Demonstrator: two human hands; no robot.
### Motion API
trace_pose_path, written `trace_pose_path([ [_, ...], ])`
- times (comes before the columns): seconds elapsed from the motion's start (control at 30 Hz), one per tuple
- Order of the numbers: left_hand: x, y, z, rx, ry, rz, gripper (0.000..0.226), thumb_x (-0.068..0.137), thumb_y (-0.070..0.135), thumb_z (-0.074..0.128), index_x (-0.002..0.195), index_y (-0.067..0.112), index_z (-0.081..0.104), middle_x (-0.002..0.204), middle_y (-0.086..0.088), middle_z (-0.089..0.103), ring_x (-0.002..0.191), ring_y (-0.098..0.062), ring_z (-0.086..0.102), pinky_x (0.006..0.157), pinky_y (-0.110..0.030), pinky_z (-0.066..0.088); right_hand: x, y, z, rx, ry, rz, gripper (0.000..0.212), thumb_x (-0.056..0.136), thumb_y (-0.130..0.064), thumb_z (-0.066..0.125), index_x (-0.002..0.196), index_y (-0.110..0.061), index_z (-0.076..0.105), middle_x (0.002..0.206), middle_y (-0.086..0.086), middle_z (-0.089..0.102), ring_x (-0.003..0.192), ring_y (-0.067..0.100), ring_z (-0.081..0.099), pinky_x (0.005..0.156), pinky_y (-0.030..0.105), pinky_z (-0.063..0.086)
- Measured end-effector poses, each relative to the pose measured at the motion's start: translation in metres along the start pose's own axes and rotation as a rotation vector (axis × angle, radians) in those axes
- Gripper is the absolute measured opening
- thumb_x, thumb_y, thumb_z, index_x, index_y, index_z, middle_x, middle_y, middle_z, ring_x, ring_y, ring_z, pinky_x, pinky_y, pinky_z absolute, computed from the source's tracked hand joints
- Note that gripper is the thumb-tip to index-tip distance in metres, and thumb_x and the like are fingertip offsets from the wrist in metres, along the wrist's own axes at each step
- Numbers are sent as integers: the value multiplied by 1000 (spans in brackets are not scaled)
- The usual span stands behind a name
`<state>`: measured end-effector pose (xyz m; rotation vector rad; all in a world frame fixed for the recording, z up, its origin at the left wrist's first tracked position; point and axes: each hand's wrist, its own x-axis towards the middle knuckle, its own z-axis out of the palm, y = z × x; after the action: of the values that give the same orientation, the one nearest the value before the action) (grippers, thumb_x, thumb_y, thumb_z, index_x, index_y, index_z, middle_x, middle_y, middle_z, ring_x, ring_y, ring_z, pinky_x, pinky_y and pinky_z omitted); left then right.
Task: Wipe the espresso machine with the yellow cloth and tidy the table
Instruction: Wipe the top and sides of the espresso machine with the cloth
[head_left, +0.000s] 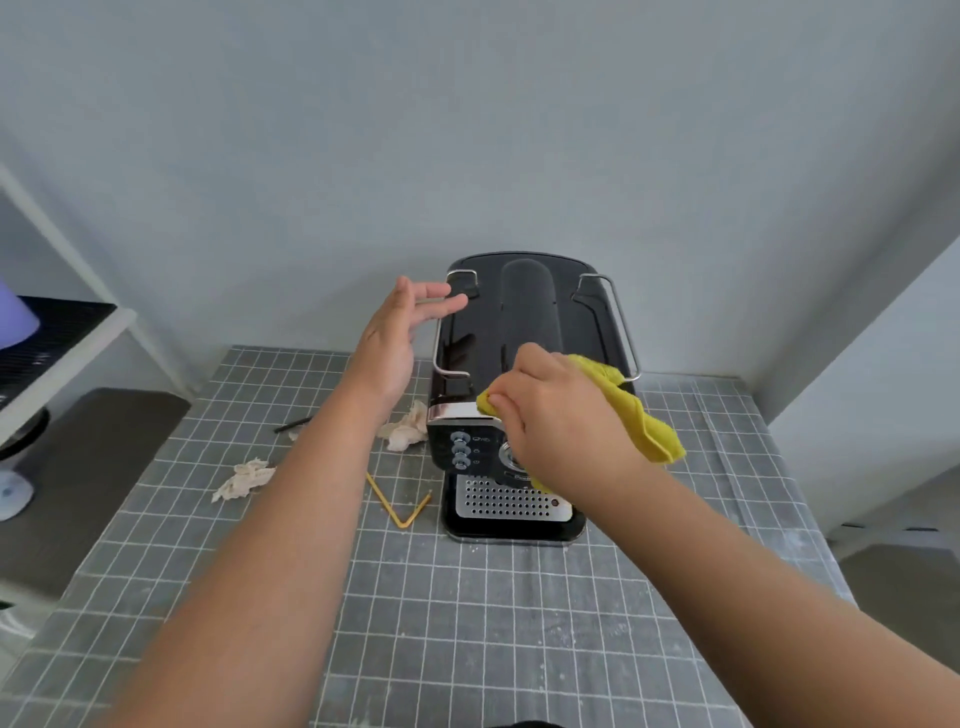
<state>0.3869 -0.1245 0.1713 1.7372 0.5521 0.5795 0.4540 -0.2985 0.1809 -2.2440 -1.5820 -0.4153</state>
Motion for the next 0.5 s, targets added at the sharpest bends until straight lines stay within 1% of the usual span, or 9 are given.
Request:
trace_pose_path([
  [0.03,-1,-1,0,-17,-5,-5,58,104,47,7,121,23,58,123,14,68,132,-2,44,118,-45,23,4,-4,5,-45,-28,-42,18,69,-6,73,61,-16,60,67,1,54,62,20,51,55,32,47],
  [0.07,-2,-2,1,-31,-11,-7,58,104,47,8,120,24,58,124,14,68,132,-1,44,119,-44,22,8,-8,13,-50,-92,-68,27,68,-3,70,58,-17,50,66,0,49,62,21,49,54,35,45],
  [0.1,-2,-3,0,-43,-15,-8,57,104,47,7,118,27,59,125,15,67,133,-1,43,119,-44,22,11,-9,22,-55,-134,-107,32,71,-3,64,60,-20,40,69,0,43,65,23,48,55,38,44],
  [0.13,-3,-4,0,-57,-16,-12,55,104,47,7,115,30,59,125,15,67,134,-2,43,119,-44,22,13,-9,30,-70,-136,-156,31,74,-3,58,63,-22,36,71,-1,37,68,24,48,57,39,43],
  [0.2,-5,-4,-1,-90,-9,-21,54,105,46,8,110,35,61,127,15,66,134,-2,43,119,-42,23,16,-14,33,-67,-165,-150,26,75,-3,56,64,-22,41,73,-2,32,69,25,49,57,39,43],
  [0.3,-11,-5,-2,-166,20,-21,59,104,48,9,99,44,68,130,10,65,134,-4,44,117,-43,24,18,-28,32,-49,-148,-65,22,61,3,68,59,-14,54,66,3,42,57,25,48,45,36,42],
  [0.37,-12,-9,-2,-245,35,-52,56,104,49,10,104,37,64,126,9,68,134,-5,44,117,-44,25,21,-41,32,-39,-122,-32,24,48,4,72,56,-11,55,65,7,50,50,26,47,38,28,34],
  [0.43,-12,-11,-3,-298,28,-88,53,104,49,10,109,28,58,120,11,70,134,-6,45,117,-44,24,24,-56,34,-60,-73,-8,26,39,3,73,53,-10,56,63,8,52,45,24,47,38,22,23],
  [0.5,-11,-11,-5,-289,7,-90,54,104,50,9,109,27,58,119,11,71,134,-5,45,116,-44,23,26,-62,37,-85,-31,-16,25,38,2,73,53,-9,57,62,9,53,45,24,48,40,22,21],
])
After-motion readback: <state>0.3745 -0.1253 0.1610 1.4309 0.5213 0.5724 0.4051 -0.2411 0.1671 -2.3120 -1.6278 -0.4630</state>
